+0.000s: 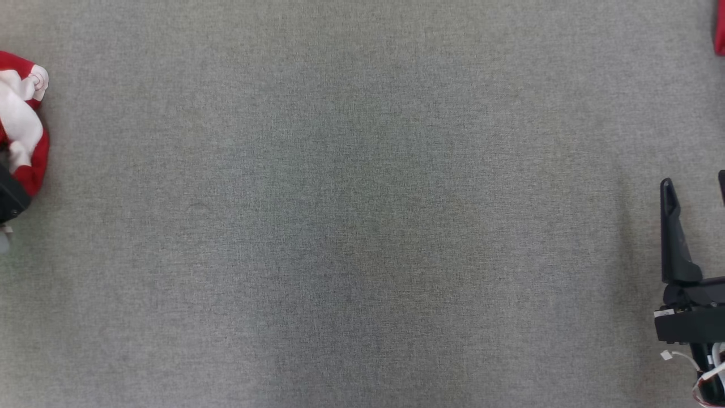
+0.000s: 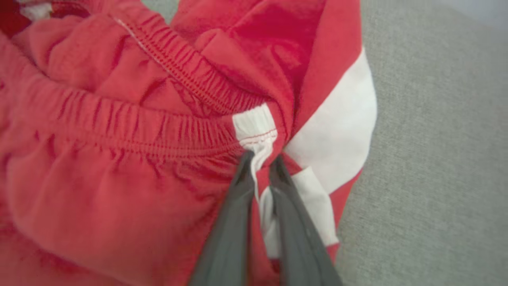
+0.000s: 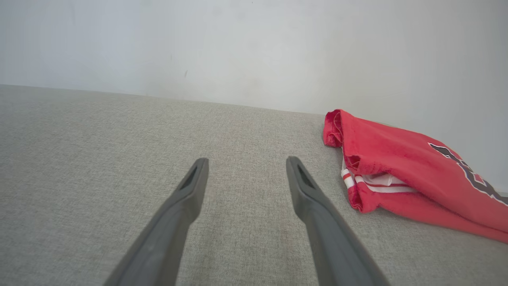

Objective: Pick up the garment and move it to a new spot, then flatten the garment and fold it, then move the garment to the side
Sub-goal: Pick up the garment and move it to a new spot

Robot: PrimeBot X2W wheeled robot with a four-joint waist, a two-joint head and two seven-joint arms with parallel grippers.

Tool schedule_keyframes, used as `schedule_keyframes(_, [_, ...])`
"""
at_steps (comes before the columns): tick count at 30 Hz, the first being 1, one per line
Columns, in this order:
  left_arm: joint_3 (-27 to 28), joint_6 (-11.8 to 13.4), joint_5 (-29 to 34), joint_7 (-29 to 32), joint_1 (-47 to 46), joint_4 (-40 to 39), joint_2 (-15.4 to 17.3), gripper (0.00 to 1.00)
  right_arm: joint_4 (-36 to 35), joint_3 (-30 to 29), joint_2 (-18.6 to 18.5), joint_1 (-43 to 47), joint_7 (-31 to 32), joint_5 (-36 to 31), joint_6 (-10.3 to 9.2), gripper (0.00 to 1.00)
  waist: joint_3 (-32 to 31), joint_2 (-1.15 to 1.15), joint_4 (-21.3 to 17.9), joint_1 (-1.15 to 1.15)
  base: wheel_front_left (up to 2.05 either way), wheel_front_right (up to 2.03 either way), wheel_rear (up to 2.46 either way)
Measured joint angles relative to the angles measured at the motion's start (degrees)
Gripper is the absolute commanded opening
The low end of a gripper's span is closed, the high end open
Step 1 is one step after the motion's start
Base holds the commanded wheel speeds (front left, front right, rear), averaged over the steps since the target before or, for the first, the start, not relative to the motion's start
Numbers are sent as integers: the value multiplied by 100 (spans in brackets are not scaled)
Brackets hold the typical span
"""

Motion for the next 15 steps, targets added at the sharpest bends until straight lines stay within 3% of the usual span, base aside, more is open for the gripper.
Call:
schedule_keyframes(8, [-191, 2, 218, -1323, -29, -449, 94, 0, 288, 115, 183, -11, -115, 45, 0, 100, -308, 0, -2, 0, 0, 0, 0])
schedule_keyframes(15, [-584, -48, 328, -1729, -282, -1241, 41, 0, 691, 294, 477, -20, -266, 102, 0, 100, -744, 0, -5, 0, 0, 0, 0])
